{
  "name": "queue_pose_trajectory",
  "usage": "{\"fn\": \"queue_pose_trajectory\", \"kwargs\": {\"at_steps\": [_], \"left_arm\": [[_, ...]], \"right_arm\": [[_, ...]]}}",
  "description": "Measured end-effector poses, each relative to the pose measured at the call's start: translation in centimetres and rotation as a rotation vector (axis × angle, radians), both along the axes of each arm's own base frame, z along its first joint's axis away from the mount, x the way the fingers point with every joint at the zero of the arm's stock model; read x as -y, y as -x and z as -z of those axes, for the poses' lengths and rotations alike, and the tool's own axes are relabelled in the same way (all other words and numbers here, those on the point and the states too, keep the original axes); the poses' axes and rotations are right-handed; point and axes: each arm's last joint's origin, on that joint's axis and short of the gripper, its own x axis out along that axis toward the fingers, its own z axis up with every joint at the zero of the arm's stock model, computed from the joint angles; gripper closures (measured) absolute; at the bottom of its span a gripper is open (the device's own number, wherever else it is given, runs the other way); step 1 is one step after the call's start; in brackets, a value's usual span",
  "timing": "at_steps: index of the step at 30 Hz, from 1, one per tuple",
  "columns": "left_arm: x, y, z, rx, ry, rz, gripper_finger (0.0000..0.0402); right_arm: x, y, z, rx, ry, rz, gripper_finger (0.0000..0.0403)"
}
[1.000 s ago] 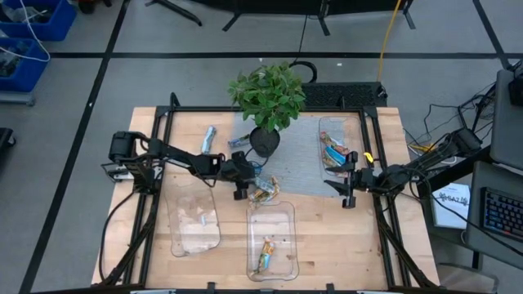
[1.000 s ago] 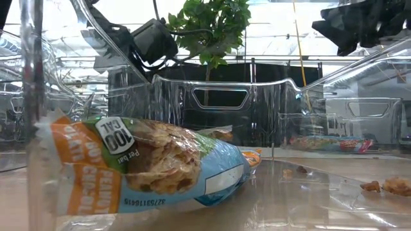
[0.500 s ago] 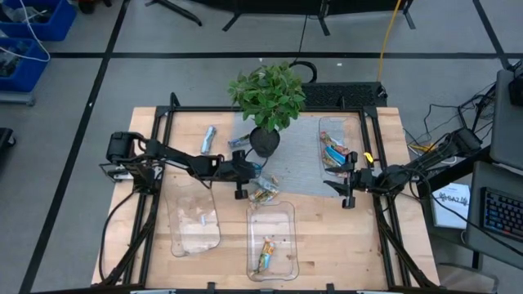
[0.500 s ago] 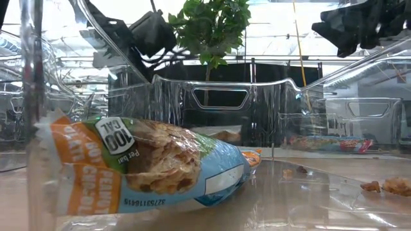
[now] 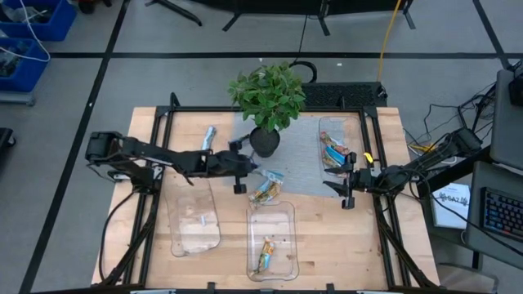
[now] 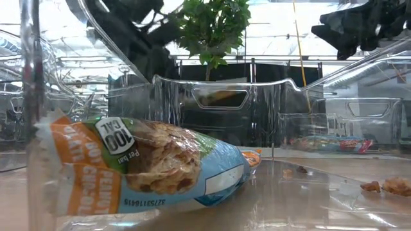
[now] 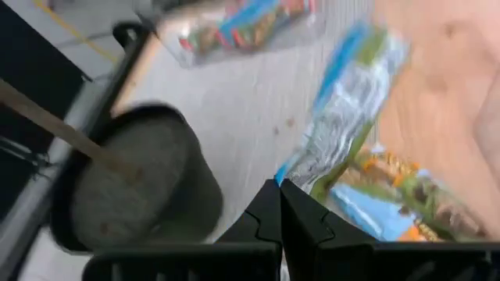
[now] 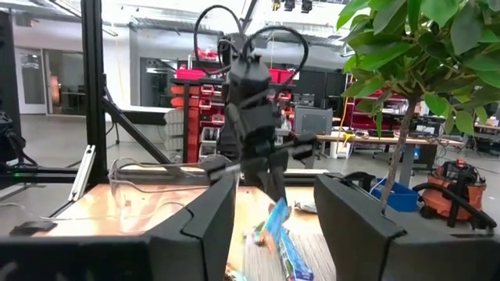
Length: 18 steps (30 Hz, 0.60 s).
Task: Pick and place Granola Bars by type
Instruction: Put the top yellow granola bar into the middle transparent bin
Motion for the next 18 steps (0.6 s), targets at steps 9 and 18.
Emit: {"fn": "queue_pose_trajectory", "kwargs": {"at_steps": [9,18], "left_arm": [[2.8,0.3,-3.7,0.219,0.030,0.312,0.0401],[10.3,1.7,-4.0,0.238,0.093,0.572,0.0401]], "right_arm": [[0.0,0.0,0.0,0.000,0.000,0.000,0.0236],[0.0,0.0,0.1,-0.004,-0.006,-0.002,0.0236]]}}
